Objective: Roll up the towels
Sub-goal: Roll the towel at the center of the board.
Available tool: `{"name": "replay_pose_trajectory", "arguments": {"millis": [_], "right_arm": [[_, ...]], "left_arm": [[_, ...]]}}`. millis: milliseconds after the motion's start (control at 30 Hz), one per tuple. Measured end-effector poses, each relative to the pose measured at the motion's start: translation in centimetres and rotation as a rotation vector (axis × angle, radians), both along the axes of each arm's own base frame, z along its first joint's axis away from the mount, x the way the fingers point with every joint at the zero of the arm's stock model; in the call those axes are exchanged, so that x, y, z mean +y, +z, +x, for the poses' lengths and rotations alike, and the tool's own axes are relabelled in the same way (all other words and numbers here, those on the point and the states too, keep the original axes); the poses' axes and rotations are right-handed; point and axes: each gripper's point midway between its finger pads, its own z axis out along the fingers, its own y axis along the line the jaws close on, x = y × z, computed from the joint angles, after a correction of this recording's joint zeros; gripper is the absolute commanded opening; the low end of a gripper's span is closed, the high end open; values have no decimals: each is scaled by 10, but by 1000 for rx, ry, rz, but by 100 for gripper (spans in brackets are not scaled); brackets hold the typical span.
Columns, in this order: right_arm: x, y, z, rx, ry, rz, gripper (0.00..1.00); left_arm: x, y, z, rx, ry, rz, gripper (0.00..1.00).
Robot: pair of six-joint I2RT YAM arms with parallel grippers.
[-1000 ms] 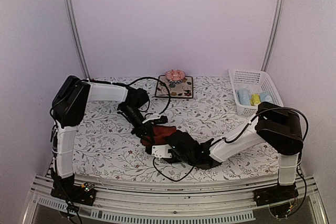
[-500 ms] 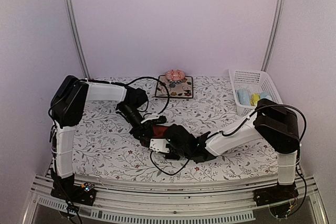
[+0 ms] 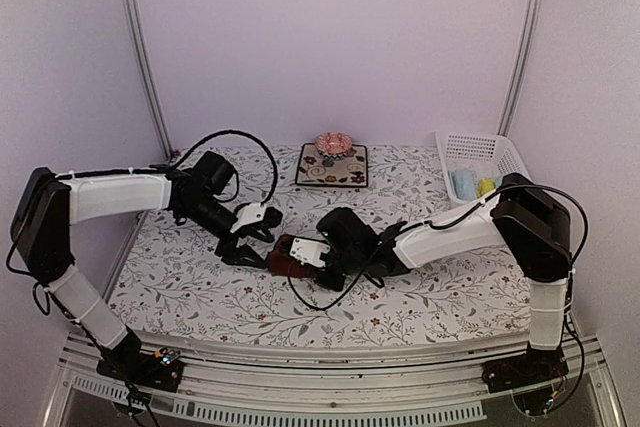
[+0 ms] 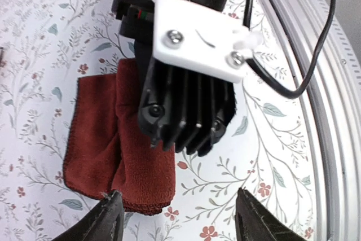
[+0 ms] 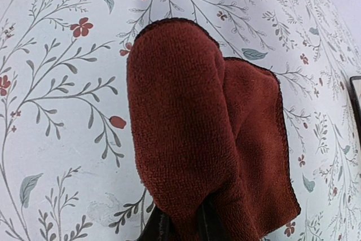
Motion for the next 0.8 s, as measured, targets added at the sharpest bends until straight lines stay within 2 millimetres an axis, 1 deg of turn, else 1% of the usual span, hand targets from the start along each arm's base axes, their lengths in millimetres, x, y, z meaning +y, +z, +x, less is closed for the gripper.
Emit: {"name": "replay_pose_trajectory", "arguments": {"millis": [100, 233, 300, 467, 567, 700, 800], "right_arm": [[2, 4, -2, 92, 2, 20, 10], [3, 7, -12, 233, 15, 44, 12], [4, 9, -18, 308, 26, 52, 13], [6, 11, -23, 443, 44, 55, 13], [6, 10, -22, 494, 51, 57, 13], [4, 10, -20, 537, 59, 66, 13], [4, 9, -20, 553, 64, 68, 13]], "left_arm": [[5, 0, -3, -106, 9, -36, 68], [12, -12, -9, -223, 16, -44, 69], [13, -19, -12, -284, 10, -39, 69], [2, -35, -26, -425, -46, -25, 69], [-6, -38, -31, -477, -70, -25, 69], [-15, -38, -22, -542, -48, -18, 69], [-17, -46, -14, -545, -21, 5, 68]]}}
